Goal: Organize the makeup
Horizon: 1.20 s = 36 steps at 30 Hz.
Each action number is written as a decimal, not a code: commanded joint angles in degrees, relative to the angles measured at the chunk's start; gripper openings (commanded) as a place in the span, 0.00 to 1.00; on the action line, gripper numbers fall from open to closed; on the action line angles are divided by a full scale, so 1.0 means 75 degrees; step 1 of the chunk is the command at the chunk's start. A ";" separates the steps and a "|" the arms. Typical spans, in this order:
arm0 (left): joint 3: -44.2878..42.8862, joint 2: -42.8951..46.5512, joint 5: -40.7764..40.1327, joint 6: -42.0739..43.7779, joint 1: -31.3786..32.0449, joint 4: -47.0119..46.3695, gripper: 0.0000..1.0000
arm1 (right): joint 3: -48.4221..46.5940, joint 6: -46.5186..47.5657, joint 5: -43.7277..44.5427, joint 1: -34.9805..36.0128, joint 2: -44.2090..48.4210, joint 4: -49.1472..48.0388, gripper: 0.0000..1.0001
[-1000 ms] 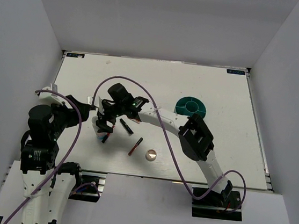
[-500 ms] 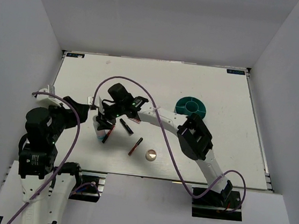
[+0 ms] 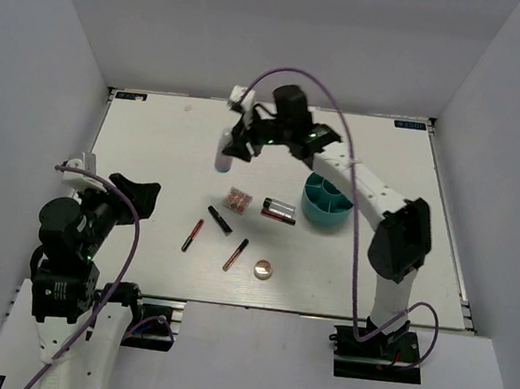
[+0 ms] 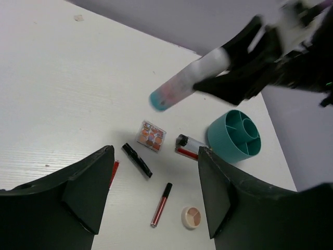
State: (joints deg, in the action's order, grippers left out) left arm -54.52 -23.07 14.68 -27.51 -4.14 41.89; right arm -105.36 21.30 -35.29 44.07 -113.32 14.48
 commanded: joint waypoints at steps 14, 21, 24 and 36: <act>0.1551 -0.3191 0.1138 0.0000 0.0083 -0.0171 0.75 | 0.2587 -0.0015 0.1728 -0.3122 0.3882 0.0634 0.00; 0.1563 -0.4903 0.1078 0.0269 0.0154 -0.0276 0.79 | 0.2786 -0.0039 0.1530 -0.4281 0.4385 0.1619 0.00; 0.1539 -0.5115 0.1113 0.0339 0.0154 -0.0417 0.80 | 0.3090 -0.0051 0.1249 -0.4575 0.4701 0.1795 0.00; 0.1797 -0.6145 0.0762 0.0561 0.0306 -0.0816 0.81 | 0.3865 -0.0145 -0.0134 -0.4892 0.4833 0.1820 0.00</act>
State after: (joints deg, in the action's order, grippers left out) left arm -40.56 -67.88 21.71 -24.99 -2.28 37.08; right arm -75.96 21.17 -31.46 7.62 -77.08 30.65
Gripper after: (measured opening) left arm 0.808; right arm 0.539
